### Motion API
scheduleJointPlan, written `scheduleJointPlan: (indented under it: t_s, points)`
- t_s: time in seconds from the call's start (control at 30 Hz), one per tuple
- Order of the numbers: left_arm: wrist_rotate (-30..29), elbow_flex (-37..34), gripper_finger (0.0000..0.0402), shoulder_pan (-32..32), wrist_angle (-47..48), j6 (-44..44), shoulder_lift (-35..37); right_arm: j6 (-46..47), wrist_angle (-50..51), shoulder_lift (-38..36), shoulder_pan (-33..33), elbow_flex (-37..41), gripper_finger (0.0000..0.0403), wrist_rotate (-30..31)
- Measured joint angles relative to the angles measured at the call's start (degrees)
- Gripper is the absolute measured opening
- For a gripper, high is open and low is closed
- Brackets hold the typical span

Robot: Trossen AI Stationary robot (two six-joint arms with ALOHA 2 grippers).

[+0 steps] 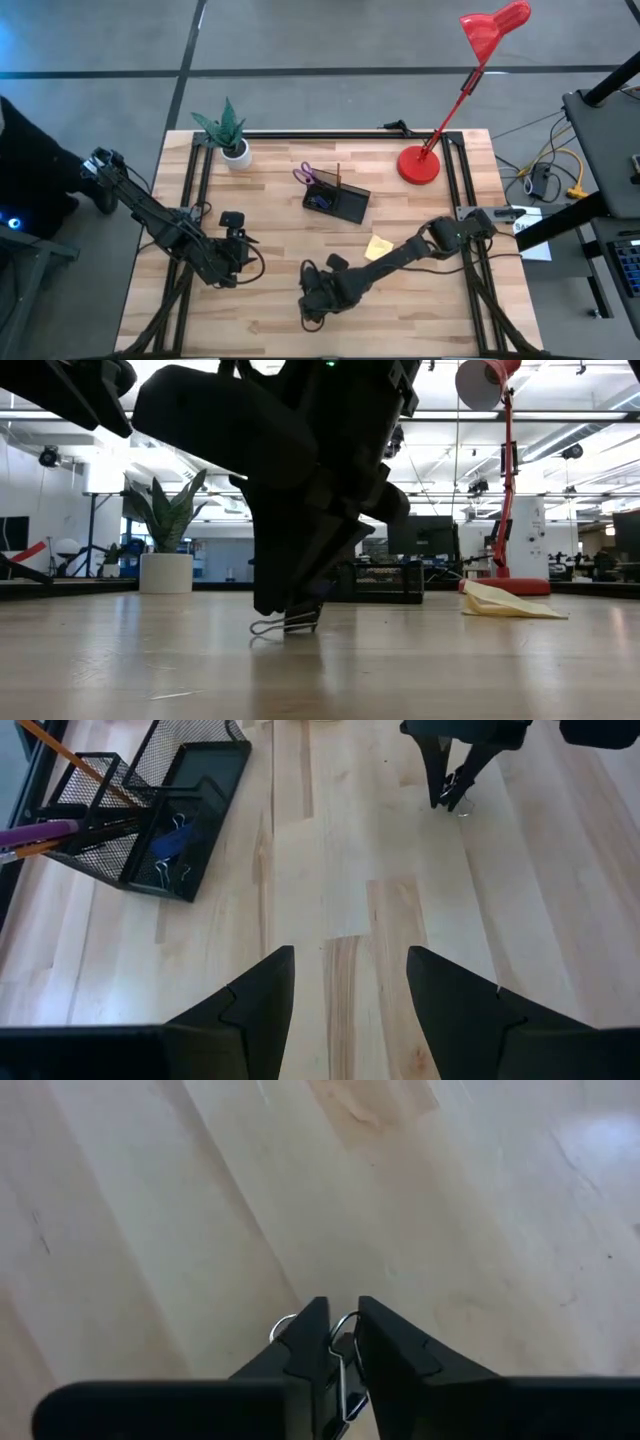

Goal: Pick and place office supplies into organizer
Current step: Put the black binder clip into the desk organizer

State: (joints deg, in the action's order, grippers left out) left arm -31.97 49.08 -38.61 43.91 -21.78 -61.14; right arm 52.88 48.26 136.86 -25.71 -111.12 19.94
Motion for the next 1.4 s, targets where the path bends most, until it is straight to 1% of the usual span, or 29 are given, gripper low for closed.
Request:
scheduleJointPlan:
  t_s: [0.17, 0.23, 0.4, 0.47, 0.63, 0.73, 0.83, 0.97, 1.07, 1.27, 1.4]
  points:
    - [0.0, 0.0, 0.0180, 0.0, 0.0, 0.0, 0.0, 4.0, 3.0, -1.0, 1.2, 0.0, 0.0014, -1.0]
    - [0.0, 0.0, 0.0180, 0.0, 0.0, -0.2, 0.0, 5.1, 3.4, -1.7, 2.0, 0.0, 0.0010, -0.8]
    - [-0.4, 0.0, 0.0180, 0.0, 0.2, -0.7, 0.4, 5.7, 5.5, -4.9, 4.6, 0.0, 0.0008, 5.0]
    - [-1.5, 0.0, 0.0180, 0.0, 0.7, -2.3, 0.6, 5.4, 6.5, -6.1, 6.1, 0.0, 0.0008, 7.1]
    - [-5.4, 0.0, 0.0180, 0.0, 5.2, -6.8, 0.9, 0.5, 7.1, -8.7, 11.3, 0.0, 0.0008, 12.1]
    - [-6.3, 0.0, 0.0180, 0.0, 8.3, -9.1, 1.0, -2.9, 7.0, -9.8, 15.3, 0.1, 0.0008, 13.3]
    - [-6.3, 0.0, 0.0180, 0.1, 11.1, -13.4, 0.9, -3.8, 7.1, -10.2, 19.0, 0.4, 0.0008, 13.1]
    - [-6.0, -0.3, 0.0180, 0.1, 14.1, -20.0, 0.9, -3.6, 7.4, -10.4, 23.4, 0.7, 0.0008, 8.7]
    - [-5.9, -0.6, 0.0180, 0.1, 14.8, -22.9, 0.9, -1.9, 8.6, -10.4, 25.5, 0.7, 0.0008, 8.1]
    - [-5.4, -0.7, 0.0180, 0.1, 15.5, -22.9, 0.9, -3.8, 10.8, -10.0, 27.2, 0.8, 0.0008, 1.9]
    - [-5.4, -0.7, 0.0180, 0.1, 15.7, -22.9, 0.9, -2.4, 12.8, -9.2, 27.1, 1.4, 0.0008, 1.4]
